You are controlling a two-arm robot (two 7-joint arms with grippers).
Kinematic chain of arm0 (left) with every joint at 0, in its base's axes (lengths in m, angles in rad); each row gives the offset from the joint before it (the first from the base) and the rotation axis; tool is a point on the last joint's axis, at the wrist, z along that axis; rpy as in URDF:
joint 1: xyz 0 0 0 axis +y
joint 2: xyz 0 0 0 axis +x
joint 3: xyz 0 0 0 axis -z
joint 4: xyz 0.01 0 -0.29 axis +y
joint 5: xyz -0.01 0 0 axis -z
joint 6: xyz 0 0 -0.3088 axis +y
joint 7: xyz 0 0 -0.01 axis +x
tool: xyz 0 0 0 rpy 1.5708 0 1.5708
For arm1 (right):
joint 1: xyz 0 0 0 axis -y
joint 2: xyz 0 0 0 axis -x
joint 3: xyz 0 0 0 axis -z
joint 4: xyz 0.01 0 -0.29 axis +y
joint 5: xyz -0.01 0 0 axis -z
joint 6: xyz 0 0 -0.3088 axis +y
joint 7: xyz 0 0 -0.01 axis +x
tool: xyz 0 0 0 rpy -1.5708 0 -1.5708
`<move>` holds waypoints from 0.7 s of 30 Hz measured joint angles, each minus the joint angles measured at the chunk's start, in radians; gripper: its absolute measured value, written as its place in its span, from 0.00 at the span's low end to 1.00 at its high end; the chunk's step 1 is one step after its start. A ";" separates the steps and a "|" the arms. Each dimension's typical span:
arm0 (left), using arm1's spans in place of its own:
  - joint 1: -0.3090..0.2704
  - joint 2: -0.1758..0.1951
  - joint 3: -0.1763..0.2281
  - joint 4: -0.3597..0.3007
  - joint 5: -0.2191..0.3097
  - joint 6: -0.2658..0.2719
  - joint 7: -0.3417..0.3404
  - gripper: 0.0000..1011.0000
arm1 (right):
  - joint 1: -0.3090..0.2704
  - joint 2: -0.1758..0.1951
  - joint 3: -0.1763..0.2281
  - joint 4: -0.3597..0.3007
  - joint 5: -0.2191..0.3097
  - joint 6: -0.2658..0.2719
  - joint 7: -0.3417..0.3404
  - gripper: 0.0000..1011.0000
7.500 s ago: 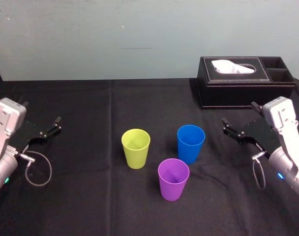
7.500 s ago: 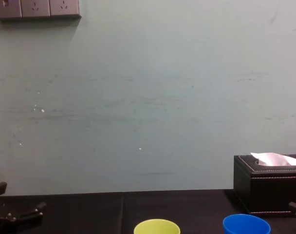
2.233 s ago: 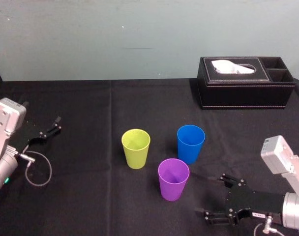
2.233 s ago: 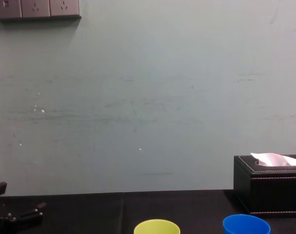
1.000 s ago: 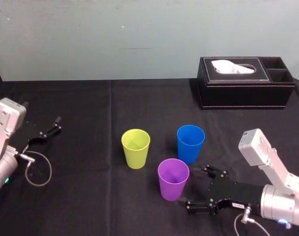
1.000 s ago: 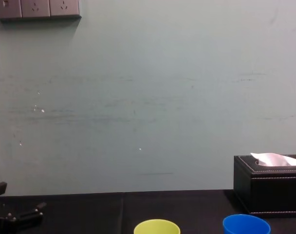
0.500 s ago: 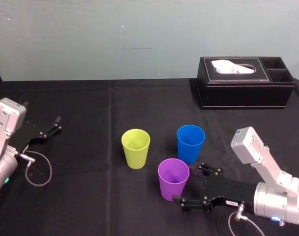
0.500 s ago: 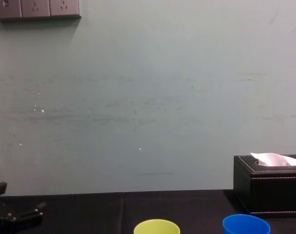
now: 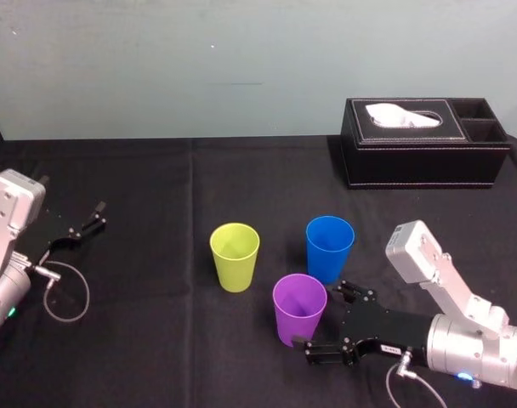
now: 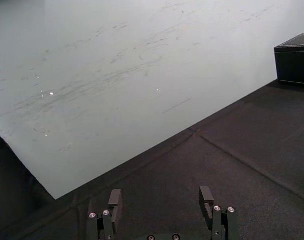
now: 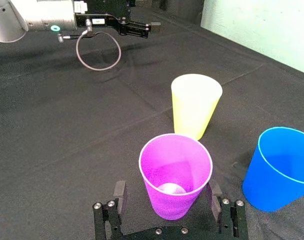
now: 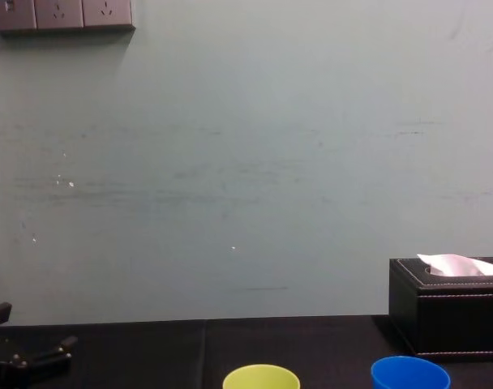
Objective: Stack the three plastic cups sequentially using one hand.
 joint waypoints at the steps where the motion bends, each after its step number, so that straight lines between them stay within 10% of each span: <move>1: 0.000 0.000 0.000 0.000 0.000 0.000 0.000 1.00 | 0.001 -0.003 -0.001 0.003 -0.003 0.000 -0.001 0.99; 21: 0.000 0.000 0.000 0.000 0.000 0.000 0.000 1.00 | 0.030 -0.051 -0.009 0.047 -0.039 -0.001 -0.010 0.99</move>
